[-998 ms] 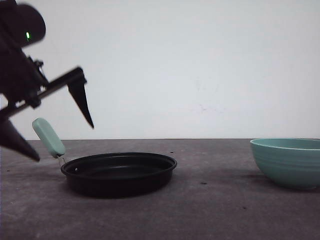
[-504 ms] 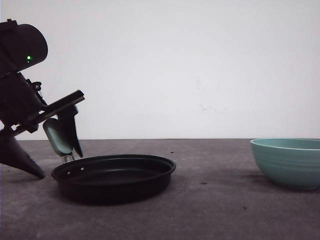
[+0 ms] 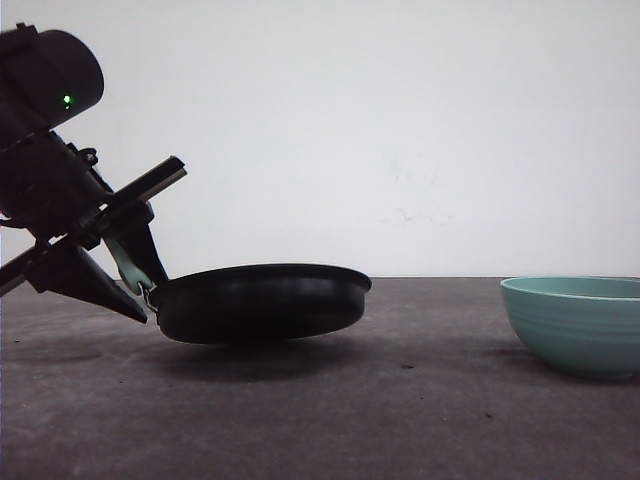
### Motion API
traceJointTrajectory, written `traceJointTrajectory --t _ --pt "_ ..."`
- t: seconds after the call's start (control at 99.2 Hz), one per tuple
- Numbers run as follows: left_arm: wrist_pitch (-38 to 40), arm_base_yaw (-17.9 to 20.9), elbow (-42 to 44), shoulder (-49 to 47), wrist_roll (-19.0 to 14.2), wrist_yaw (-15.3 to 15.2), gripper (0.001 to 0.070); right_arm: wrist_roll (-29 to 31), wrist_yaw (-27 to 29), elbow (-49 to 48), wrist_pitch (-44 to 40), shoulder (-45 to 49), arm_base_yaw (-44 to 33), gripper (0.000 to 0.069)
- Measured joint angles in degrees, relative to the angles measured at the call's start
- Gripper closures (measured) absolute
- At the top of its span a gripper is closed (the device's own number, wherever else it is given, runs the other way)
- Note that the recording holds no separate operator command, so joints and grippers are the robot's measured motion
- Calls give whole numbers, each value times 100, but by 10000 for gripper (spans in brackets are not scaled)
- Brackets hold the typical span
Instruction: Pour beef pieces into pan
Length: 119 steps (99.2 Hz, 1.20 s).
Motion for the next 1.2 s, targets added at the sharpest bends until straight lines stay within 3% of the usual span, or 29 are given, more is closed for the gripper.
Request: traceJointTrajectory --t 0.363,0.565,0.968,1.109,1.2 --pt "188 -678 -72 -772 46 -101 579 -2 -214 2 122 2326 -378 456" --pt "258 -846 -72 -1038 46 -81 580 -2 -483 2 343 3381 -431 488" --pt "260 -1075 -72 -1126 46 15 580 144 -452 2 732 4343 -431 493" --pt "258 -1163 -72 -1126 46 33 580 201 -632 2 896 4476 -431 642" --pt "262 -1180 -72 -1128 46 28 580 205 -798 2 1069 4474 -431 674"
